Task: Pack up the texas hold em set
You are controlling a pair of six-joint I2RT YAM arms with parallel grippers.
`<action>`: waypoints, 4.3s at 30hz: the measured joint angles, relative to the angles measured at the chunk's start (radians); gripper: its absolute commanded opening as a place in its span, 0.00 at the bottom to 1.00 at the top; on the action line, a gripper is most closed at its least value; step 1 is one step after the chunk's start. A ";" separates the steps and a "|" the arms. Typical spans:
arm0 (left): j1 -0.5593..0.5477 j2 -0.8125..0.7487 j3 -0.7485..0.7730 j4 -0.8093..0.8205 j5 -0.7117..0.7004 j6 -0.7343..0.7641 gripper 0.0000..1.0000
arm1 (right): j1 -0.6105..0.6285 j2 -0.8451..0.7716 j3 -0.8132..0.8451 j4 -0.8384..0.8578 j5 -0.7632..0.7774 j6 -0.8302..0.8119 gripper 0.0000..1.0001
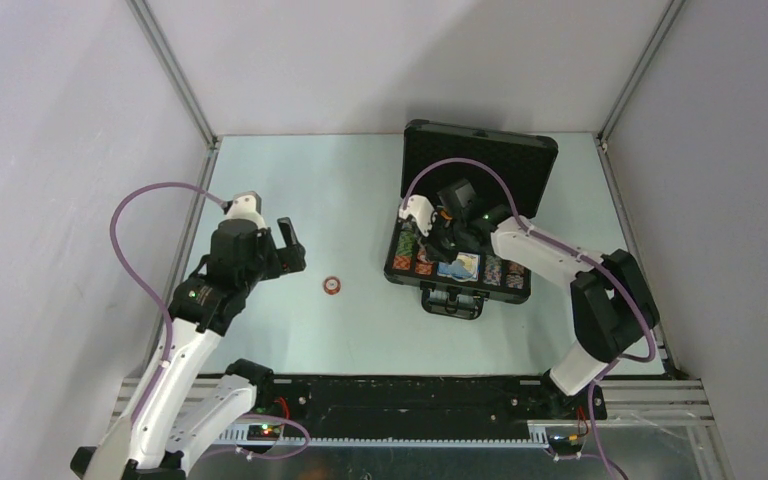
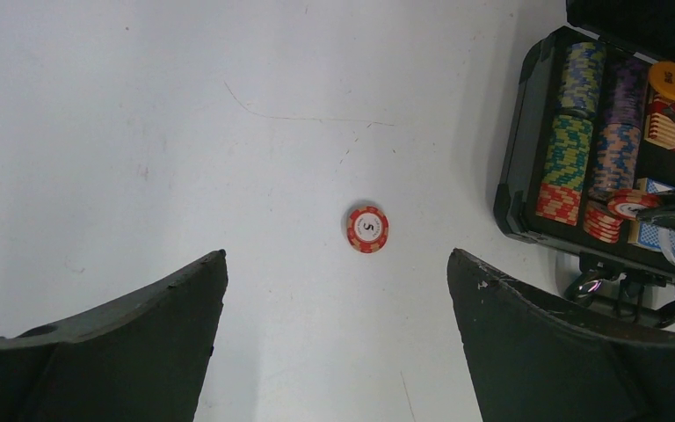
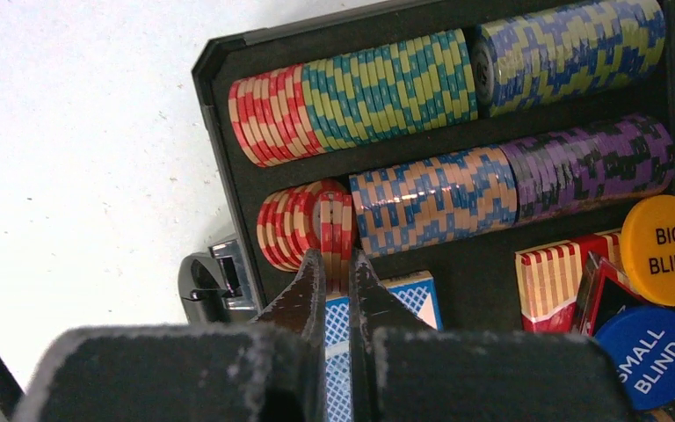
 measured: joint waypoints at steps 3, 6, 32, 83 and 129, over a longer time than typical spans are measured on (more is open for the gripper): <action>0.003 0.000 0.000 0.000 0.000 0.000 0.99 | 0.000 0.008 0.000 -0.003 0.019 -0.009 0.00; 0.004 0.000 0.000 0.000 0.000 0.000 0.99 | 0.002 0.014 0.001 -0.010 0.037 -0.023 0.00; 0.014 0.001 0.000 0.000 0.000 0.000 0.99 | 0.079 0.074 0.056 -0.062 0.181 -0.171 0.00; 0.020 0.014 -0.001 0.000 0.002 0.000 0.99 | 0.214 0.169 0.158 -0.172 0.388 -0.283 0.00; 0.020 0.014 -0.001 0.000 0.002 0.001 1.00 | 0.219 0.085 0.082 -0.075 0.364 -0.205 0.33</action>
